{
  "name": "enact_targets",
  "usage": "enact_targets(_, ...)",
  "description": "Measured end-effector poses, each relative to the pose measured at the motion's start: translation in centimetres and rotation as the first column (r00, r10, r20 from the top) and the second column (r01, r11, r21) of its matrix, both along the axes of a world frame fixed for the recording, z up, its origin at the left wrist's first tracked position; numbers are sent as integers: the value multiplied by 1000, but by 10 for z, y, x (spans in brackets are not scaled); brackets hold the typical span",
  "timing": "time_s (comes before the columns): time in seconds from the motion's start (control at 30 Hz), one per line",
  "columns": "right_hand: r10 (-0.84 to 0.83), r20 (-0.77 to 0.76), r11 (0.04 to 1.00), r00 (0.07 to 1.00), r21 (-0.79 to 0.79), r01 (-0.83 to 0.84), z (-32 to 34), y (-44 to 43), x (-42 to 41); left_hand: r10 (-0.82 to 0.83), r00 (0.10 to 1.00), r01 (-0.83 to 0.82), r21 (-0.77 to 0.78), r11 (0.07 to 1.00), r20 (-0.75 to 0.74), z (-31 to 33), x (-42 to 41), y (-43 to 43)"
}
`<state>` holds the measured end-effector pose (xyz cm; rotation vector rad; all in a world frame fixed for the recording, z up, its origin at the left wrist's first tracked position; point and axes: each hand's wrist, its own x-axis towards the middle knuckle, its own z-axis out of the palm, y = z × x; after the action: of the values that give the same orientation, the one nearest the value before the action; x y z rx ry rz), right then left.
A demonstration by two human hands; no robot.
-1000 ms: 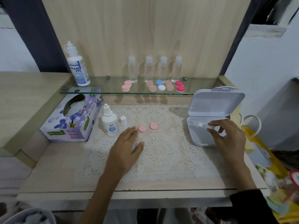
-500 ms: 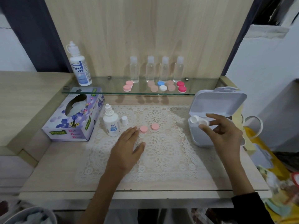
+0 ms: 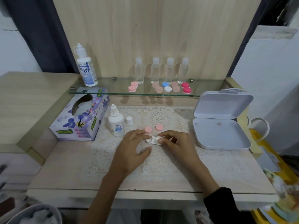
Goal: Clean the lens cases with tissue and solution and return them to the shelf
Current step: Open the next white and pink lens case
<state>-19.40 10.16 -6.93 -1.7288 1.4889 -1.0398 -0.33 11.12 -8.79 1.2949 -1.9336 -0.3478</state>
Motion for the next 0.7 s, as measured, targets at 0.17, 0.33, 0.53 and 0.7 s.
enact_targets(0.17, 51, -144, 998, 988, -39, -57, 7, -1, -4, -5, 1000, 5, 1, 1000, 24, -1, 0, 1)
enact_targets(0.33, 39, -142, 999, 989, -27, -43, 7, 1, -1, -1, 999, 1, 9, 1000, 34, -1, 0, 0)
enact_targets(0.53, 43, -145, 998, 988, -32, -48, 2, 3, 1, 14, 999, -14, -15, 1000, 36, -2, -1, 1)
enact_targets(0.7, 48, -185, 996, 982, -62, -60, 0, 1, 0, 21, 999, -20, -27, 999, 34, -3, -1, 0)
